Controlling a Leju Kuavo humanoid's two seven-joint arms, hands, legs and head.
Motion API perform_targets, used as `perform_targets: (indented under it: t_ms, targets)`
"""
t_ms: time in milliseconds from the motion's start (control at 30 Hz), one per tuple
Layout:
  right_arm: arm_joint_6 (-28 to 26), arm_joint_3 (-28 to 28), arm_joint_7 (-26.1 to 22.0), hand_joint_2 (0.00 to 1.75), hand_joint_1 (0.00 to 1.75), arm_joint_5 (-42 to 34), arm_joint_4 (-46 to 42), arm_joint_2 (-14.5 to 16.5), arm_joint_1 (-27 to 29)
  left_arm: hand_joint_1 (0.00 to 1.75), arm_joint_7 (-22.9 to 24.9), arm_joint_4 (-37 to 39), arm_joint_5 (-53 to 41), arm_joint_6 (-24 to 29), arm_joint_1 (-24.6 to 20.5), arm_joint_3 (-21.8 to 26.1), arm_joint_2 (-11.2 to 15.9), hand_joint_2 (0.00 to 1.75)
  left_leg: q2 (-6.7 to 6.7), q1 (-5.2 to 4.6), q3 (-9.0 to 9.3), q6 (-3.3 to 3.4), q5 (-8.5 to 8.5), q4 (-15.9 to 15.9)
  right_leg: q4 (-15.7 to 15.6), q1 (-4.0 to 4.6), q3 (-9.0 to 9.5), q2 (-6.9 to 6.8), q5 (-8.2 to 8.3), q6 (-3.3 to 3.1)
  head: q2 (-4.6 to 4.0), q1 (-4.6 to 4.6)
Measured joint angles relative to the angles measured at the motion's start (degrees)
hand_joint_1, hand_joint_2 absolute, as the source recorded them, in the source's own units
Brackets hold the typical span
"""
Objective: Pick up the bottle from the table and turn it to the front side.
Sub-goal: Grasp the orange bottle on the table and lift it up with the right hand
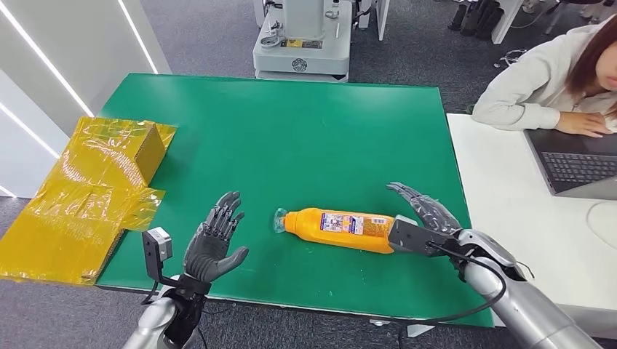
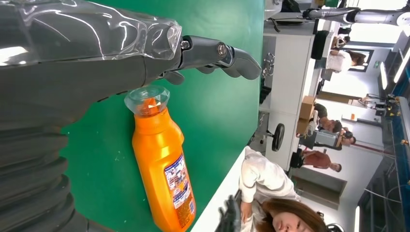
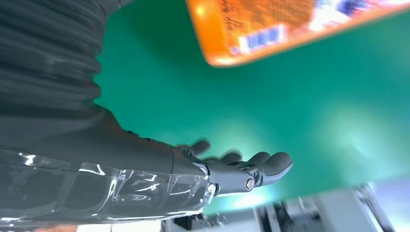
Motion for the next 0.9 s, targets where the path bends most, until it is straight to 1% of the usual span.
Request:
perform_targets:
  t_ms: [167,267,367,533,700,800,900]
  targets:
    - [-2.46,-2.10,-2.22,1.75,0.00,-1.70,-3.98,0.66,2.38,0.00,0.48,0.00,-0.02,-0.21,-0.23,-0.02,-0.20,1.75,0.00,0.00,-0.04,0.00,-0.01,-0.01,-0.01,0.00,-0.02,-0.01,-0.01,0.01,0.00,0.01]
    - [-2.81,-3.34,-3.40,1.75,0.00,-3.41,-4.79,2.29,3.85,0.00,0.90,0.01,-0.14,-0.67,-0.97,-0.02,-0.43,1.75,0.00,0.00,-0.04,0.00,-0.01,-0.01,-0.01,0.00,-0.02,0.00,-0.01,0.01,0.00,0.01]
    - [-1.71,-3.66,-2.28,1.75,0.00,-2.93,-3.74,4.52,4.29,0.00,1.45,0.08,-0.33,-1.20,-1.98,-0.12,-0.69,1.75,0.02,0.01,-0.03,0.00,0.00,-0.01,0.00,0.00,-0.02,0.01,0.00,0.00,0.00,0.01]
    - [-0.14,-2.43,0.11,1.75,0.00,0.78,5.06,10.07,1.47,0.00,2.42,0.40,-0.41,-2.06,-3.72,-0.66,-1.55,1.75,0.03,0.01,-0.01,-0.02,0.03,-0.02,0.03,0.01,-0.01,0.03,0.03,-0.03,0.00,0.00]
    - [0.41,1.03,2.18,1.75,0.00,6.31,15.43,15.31,-3.30,0.00,2.96,0.71,-0.49,-2.34,-4.55,-1.08,-2.10,1.75,0.03,0.01,0.00,-0.03,0.04,-0.01,0.03,0.01,-0.02,0.04,0.03,-0.03,0.00,0.01]
    - [-0.75,3.75,3.39,1.75,0.00,10.42,20.67,17.61,-6.41,0.00,3.20,0.90,-0.56,-2.37,-4.72,-1.18,-2.19,1.75,0.05,0.01,0.01,-0.03,0.03,-0.01,0.02,0.01,-0.02,0.07,0.02,-0.03,0.00,0.00]
    - [-2.04,6.16,4.02,1.75,0.00,13.27,24.49,19.11,-8.51,0.00,3.22,1.14,-0.94,-2.37,-4.69,-1.20,-2.27,1.75,0.04,0.01,0.00,-0.03,0.03,-0.01,0.01,0.01,-0.02,0.07,0.02,-0.03,0.00,0.00]
